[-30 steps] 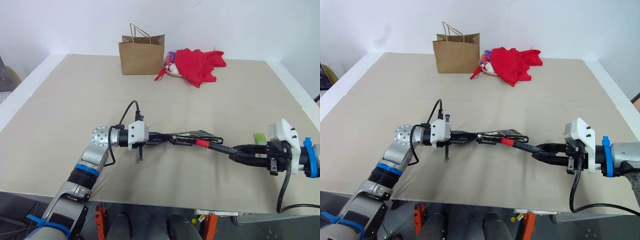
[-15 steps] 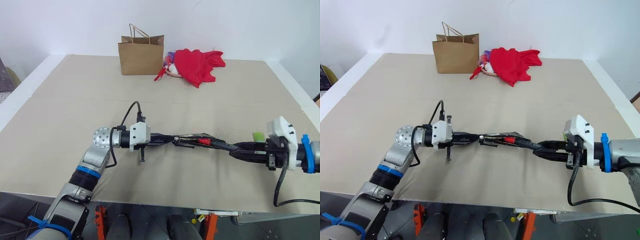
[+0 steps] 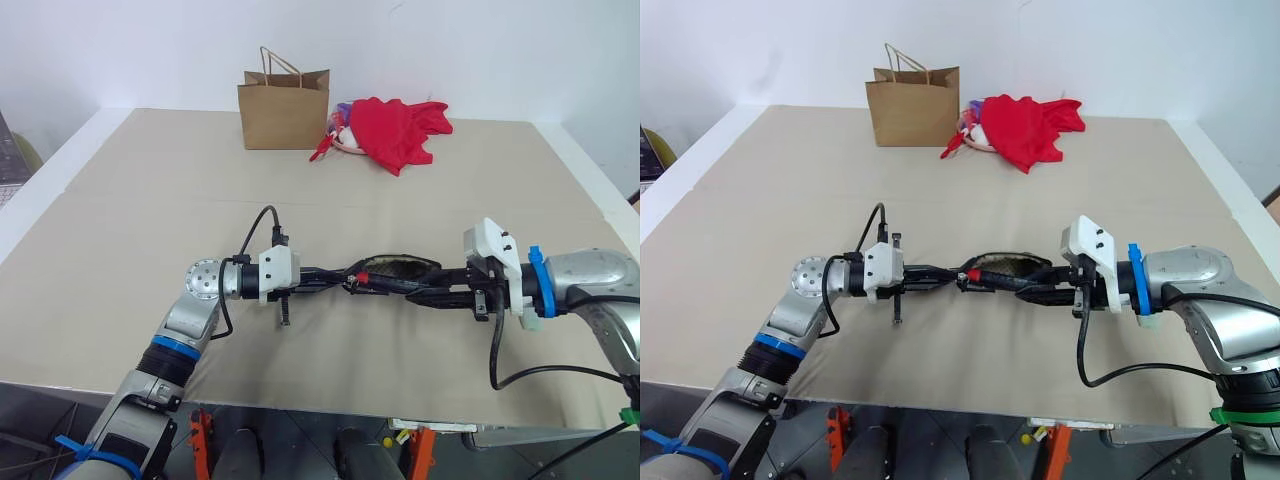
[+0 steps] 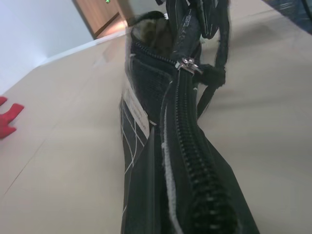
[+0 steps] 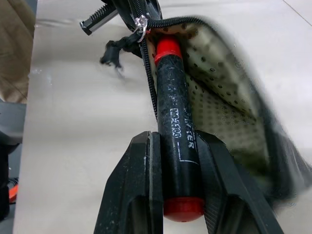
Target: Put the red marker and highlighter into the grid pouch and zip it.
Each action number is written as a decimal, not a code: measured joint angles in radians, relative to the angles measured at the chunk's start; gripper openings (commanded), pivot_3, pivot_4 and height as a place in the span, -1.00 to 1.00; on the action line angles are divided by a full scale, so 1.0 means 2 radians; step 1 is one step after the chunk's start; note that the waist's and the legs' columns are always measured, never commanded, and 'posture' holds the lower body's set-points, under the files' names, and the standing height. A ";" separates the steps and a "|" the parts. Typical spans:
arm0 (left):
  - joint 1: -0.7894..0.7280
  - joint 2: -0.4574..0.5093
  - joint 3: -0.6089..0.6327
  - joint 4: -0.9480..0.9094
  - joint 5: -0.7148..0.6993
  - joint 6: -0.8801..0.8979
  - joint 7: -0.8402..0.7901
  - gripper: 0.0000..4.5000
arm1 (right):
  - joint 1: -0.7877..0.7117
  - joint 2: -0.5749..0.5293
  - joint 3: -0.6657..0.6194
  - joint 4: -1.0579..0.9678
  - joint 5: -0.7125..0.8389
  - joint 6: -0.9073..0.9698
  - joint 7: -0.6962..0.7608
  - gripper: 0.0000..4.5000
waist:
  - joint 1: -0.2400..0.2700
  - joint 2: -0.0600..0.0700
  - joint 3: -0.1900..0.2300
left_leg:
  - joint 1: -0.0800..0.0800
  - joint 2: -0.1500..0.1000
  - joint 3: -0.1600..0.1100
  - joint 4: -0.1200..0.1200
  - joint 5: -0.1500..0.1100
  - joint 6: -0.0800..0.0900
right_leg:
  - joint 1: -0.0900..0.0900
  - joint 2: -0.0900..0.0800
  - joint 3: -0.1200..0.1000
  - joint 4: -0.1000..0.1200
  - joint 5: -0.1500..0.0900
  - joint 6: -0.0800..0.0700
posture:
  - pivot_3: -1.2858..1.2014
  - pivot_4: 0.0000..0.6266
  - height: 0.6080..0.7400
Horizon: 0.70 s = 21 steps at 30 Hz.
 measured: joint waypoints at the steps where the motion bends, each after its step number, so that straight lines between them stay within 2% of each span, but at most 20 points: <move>1: 0.001 0.000 0.000 -0.003 0.000 0.003 0.000 -1.00 | -0.001 0.000 0.001 0.000 -0.001 0.000 0.000 -0.70 | 0.000 0.000 0.000 | 0.000 0.000 0.000 0.000 0.000 0.000 | 0.000 0.000 0.000 0.000 0.000 0.000 | 0.03 -0.52 1.00; 11: 0.009 0.001 0.003 -0.010 0.000 0.009 0.010 -1.00 | -0.027 0.016 0.019 0.009 -0.020 0.019 -0.005 -0.70 | 0.000 0.000 0.000 | 0.000 0.000 0.000 0.000 0.000 0.000 | 0.000 0.000 0.000 0.000 0.000 0.000 | 0.03 -0.52 1.00; 13: 0.009 0.001 0.003 -0.011 0.000 0.009 0.010 -1.00 | -0.028 0.018 0.019 0.009 -0.020 0.021 -0.006 -0.20 | 0.000 0.000 0.000 | 0.000 0.000 0.000 0.000 0.000 0.000 | 0.000 0.000 0.000 0.000 0.000 0.000 | 0.03 -0.52 1.00; 14: 0.009 0.000 0.000 -0.013 0.000 0.010 0.009 -1.00 | -0.031 0.023 0.019 0.009 -0.021 0.022 -0.010 -0.04 | 0.000 0.000 0.000 | 0.000 0.000 0.000 0.000 0.000 0.000 | 0.000 0.000 0.000 0.000 0.000 0.000 | 0.03 -0.52 1.00; 15: 0.009 0.000 -0.001 -0.014 0.000 0.010 0.008 -1.00 | -0.032 0.024 0.019 0.009 -0.021 0.022 -0.010 -0.04 | 0.000 0.000 0.000 | 0.000 0.000 0.000 0.000 0.000 0.000 | 0.000 0.000 0.000 0.000 0.000 0.000 | 0.03 -0.52 1.00; 16: 0.009 -0.003 -0.004 -0.018 0.000 0.010 0.008 -1.00 | -0.034 0.026 0.019 0.009 -0.021 0.022 -0.011 0.26 | 0.000 0.000 0.000 | 0.000 0.000 0.000 0.000 0.000 0.000 | 0.000 0.000 0.000 0.000 0.000 0.000 | 0.03 -0.52 1.00; 17: 0.009 -0.007 -0.010 -0.022 0.000 0.010 0.008 -1.00 | -0.037 0.027 0.019 0.009 -0.019 0.021 -0.010 0.34 | 0.000 0.000 0.000 | 0.000 0.000 0.000 0.000 0.000 0.000 | 0.000 0.000 0.000 0.000 0.000 0.000 | 0.03 -0.52 1.00; 18: 0.009 -0.007 -0.012 -0.024 0.000 0.010 0.007 -1.00 | -0.037 0.027 0.019 0.008 -0.019 0.014 -0.009 0.53 | 0.000 0.000 0.000 | 0.000 0.000 0.000 0.000 0.000 0.000 | 0.000 0.000 0.000 0.000 0.000 0.000 | 0.03 -0.52 1.00; 20: 0.010 -0.006 -0.013 -0.027 -0.001 0.015 0.007 -1.00 | -0.015 0.026 0.004 -0.003 -0.017 -0.010 0.004 0.75 | 0.001 0.000 0.000 | 0.000 0.000 0.000 0.000 0.000 0.000 | 0.000 0.000 0.000 0.000 0.000 0.000 | 0.03 -0.52 1.00; 21: 0.011 -0.003 -0.013 -0.028 -0.002 0.019 0.007 -1.00 | 0.034 0.026 -0.027 -0.027 -0.005 -0.048 0.025 0.85 | 0.002 0.000 0.000 | 0.000 0.000 0.000 0.000 0.000 0.000 | 0.000 0.000 0.000 0.000 0.000 0.000 | 0.03 -0.52 1.00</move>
